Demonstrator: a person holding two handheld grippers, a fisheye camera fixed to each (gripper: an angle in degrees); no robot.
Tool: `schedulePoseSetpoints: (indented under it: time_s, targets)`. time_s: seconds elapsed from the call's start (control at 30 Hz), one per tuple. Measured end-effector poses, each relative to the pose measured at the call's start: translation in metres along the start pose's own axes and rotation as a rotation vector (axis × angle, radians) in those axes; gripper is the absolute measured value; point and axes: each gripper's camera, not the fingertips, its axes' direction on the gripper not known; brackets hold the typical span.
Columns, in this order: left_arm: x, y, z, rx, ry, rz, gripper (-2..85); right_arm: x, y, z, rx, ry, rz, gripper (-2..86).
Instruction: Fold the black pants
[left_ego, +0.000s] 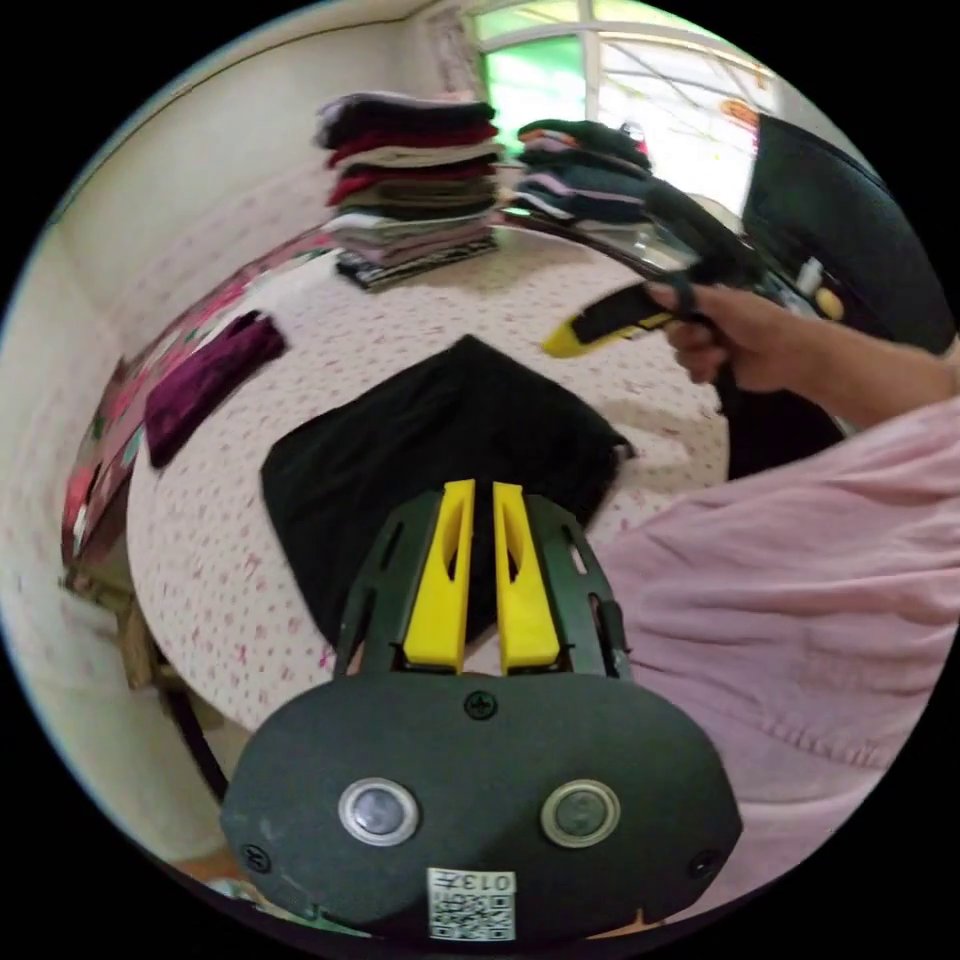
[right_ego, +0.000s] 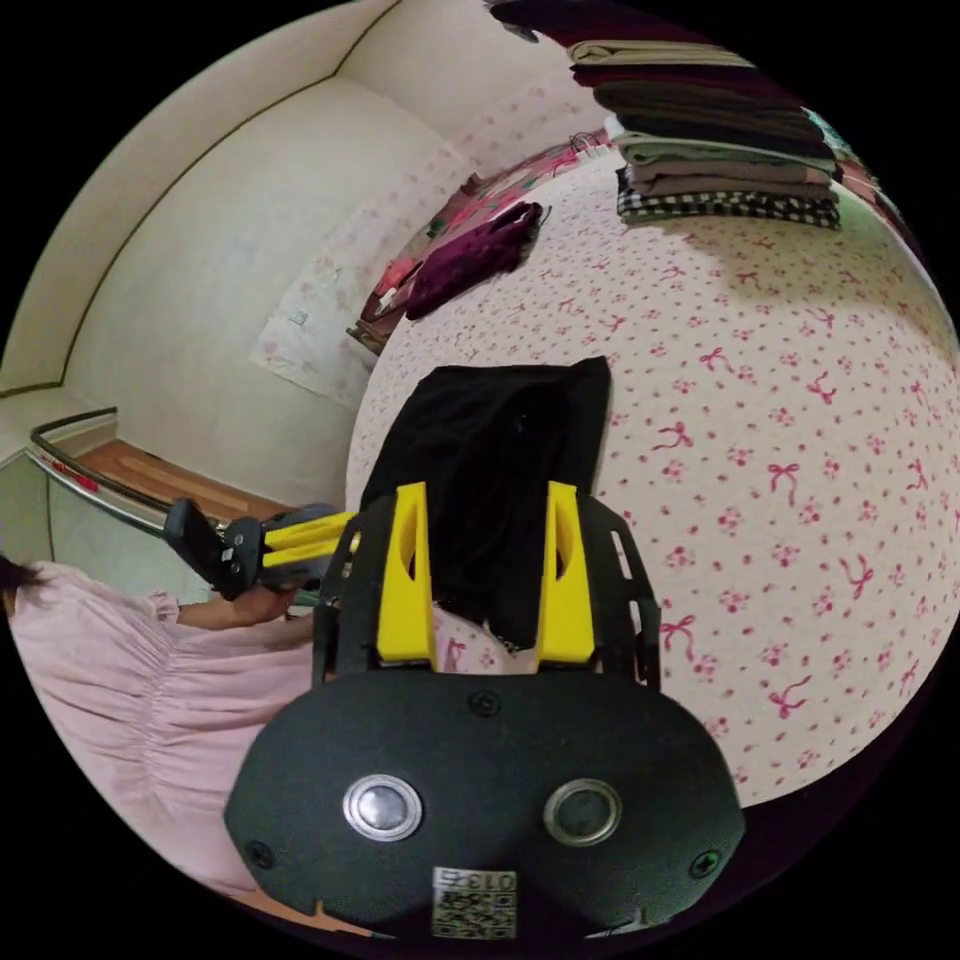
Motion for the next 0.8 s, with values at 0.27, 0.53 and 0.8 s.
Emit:
schedulePoseSetpoints:
  time_s: [0.27, 0.53, 0.8]
  targets:
    - [-0.058, 0.009, 0.071, -0.200, 0.015, -0.236, 5.1, -0.008, -0.005, 0.041, -0.178, 0.058, 0.058, 18.8]
    - [-0.039, -0.003, 0.096, -0.196, 0.033, -0.183, 1.5, -0.026, 0.000, 0.023, -0.191, 0.175, -0.016, 5.3]
    - [-0.052, -0.013, 0.092, -0.144, 0.121, -0.205, 4.1, -0.055, 0.012, -0.023, -0.113, 0.201, -0.150, 2.8]
